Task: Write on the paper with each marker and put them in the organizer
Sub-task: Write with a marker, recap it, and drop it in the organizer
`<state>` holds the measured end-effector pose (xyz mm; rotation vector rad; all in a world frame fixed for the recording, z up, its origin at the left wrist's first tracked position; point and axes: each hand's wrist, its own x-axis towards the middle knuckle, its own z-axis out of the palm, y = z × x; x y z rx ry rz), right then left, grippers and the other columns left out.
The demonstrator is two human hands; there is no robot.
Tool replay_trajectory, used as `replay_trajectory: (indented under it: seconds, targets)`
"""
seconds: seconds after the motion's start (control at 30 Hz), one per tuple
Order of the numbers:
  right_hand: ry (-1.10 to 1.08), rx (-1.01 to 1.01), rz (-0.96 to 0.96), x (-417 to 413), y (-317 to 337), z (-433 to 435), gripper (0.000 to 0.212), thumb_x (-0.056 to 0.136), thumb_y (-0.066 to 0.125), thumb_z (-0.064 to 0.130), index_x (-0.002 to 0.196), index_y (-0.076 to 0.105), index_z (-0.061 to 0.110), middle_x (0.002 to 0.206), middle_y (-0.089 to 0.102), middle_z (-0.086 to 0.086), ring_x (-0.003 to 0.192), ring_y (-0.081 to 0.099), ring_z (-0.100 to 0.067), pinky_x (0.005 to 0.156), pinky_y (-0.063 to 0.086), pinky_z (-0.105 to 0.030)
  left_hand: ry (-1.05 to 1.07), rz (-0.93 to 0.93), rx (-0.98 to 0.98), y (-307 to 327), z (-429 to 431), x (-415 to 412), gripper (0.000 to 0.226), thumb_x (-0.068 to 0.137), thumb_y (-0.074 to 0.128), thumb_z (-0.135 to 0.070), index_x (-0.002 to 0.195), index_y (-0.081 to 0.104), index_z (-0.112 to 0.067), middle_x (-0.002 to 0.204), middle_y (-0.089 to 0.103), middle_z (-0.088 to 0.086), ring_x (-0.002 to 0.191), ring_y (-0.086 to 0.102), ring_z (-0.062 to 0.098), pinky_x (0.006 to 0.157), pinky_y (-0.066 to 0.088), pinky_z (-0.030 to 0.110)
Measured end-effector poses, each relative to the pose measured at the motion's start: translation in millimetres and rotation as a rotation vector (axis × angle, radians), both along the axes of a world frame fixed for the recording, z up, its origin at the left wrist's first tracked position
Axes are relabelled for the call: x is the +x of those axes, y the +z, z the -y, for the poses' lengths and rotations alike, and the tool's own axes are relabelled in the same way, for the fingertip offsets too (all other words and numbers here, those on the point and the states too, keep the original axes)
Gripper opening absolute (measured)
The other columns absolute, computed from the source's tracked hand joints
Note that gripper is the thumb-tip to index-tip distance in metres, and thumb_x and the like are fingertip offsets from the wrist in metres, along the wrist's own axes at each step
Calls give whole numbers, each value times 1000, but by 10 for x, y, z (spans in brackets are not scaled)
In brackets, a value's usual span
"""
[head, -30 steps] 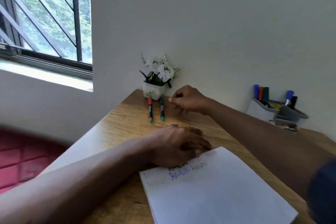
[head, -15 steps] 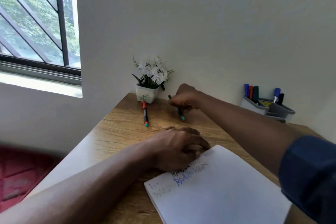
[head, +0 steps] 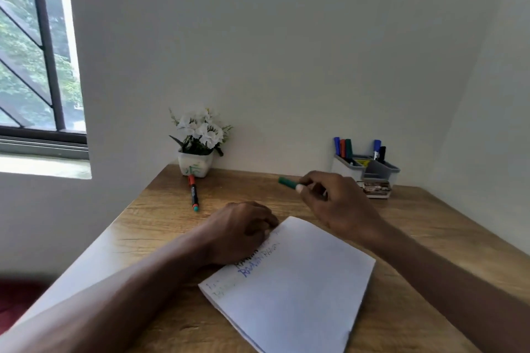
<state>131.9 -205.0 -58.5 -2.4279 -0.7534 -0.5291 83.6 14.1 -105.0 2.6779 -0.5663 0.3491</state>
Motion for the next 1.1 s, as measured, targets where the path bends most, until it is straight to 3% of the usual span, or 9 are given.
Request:
replay_trajectory:
  seconds: [0.1,0.27,0.4,0.57,0.77,0.87,0.97,1.03,1.1]
  targets:
    - [102,25,62,-75,-186,-3,19,99,60,35,108,74,25,90,72,8,79,63,-7,69,56,-37,55,60,-40,-34,-27,3,38,94,58,-30,132,61,-34,128,66,-18,112,62,0,91,49,19]
    - [185,-8,178,-45,-357,-70,27,98,58,33,113,74,16,95,76,2,81,65,-9,73,54,-32,72,242,-228,-4,-49,-54,55,90,64,-39,143,50,-33,124,68,-15,113,63,-4,92,54,28]
    - [197,-52,199,-81,-411,-51,35,99,50,41,117,72,20,96,75,3,79,64,-11,70,53,-35,12,367,-225,101,27,-122,36,93,72,-29,128,67,-30,112,72,-20,102,65,-9,86,55,25]
    - [210,-43,237,-107,-392,19,37,100,49,45,123,72,28,103,77,9,85,67,-11,68,55,-34,-55,380,-291,141,109,-177,20,94,72,-21,112,76,-26,100,74,-21,92,69,-7,78,58,27]
    - [149,-21,194,-144,-374,55,47,95,44,61,124,71,36,99,78,15,81,69,-6,64,56,-30,-75,395,-286,154,99,-174,18,94,71,-19,110,76,-23,99,75,-19,91,70,-5,76,59,27]
    - [108,-9,166,-132,-374,58,51,94,41,68,109,76,34,84,76,12,72,65,-6,58,52,-31,-55,429,-269,162,66,-153,17,93,72,-20,110,77,-22,99,75,-18,89,70,-6,76,58,23]
    - [63,2,16,-115,-369,68,44,93,47,68,97,74,33,76,68,12,70,60,-8,60,52,-38,35,415,-270,148,-34,-99,18,92,74,-23,109,76,-27,96,75,-19,87,69,-8,75,57,20]
    - [57,-24,-114,-99,-354,119,39,94,51,64,102,75,34,80,69,15,74,62,-7,66,54,-40,103,363,-245,131,-96,-57,19,89,76,-24,107,76,-31,95,75,-20,86,68,-8,76,58,22]
    - [57,-140,-171,-116,-337,160,42,91,54,67,115,72,37,80,65,20,75,60,-3,64,51,-33,160,297,-201,98,-136,-23,20,86,77,-26,104,75,-35,95,74,-22,88,66,-9,77,56,23]
